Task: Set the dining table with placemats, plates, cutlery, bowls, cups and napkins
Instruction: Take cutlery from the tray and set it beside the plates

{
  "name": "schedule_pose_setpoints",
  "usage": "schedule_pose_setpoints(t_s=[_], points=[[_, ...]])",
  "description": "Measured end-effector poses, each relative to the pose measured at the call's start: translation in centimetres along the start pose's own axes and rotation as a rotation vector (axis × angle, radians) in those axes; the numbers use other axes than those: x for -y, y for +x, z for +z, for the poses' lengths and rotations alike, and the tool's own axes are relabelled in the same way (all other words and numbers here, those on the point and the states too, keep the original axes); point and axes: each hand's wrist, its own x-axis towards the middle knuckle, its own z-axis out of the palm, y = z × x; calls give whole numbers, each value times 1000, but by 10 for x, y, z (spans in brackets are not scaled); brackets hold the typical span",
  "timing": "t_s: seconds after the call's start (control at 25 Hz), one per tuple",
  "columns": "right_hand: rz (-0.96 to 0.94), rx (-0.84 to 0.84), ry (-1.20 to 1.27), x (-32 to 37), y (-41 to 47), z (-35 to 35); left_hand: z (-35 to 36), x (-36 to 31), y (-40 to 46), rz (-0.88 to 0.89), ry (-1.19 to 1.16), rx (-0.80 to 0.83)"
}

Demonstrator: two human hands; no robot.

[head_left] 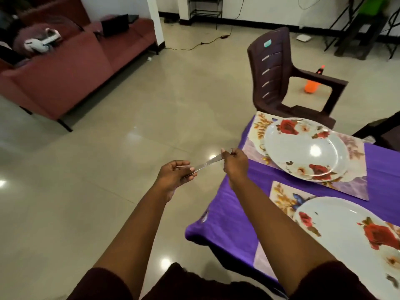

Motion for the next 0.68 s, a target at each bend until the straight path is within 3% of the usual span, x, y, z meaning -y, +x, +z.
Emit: schedule_pose_setpoints(t_s=[0.28, 0.68], points=[[48, -53, 101, 21, 17, 127, -85, -75, 43, -19, -153, 13], [184, -187, 313, 36, 109, 186, -78, -119, 152, -34, -152, 193]])
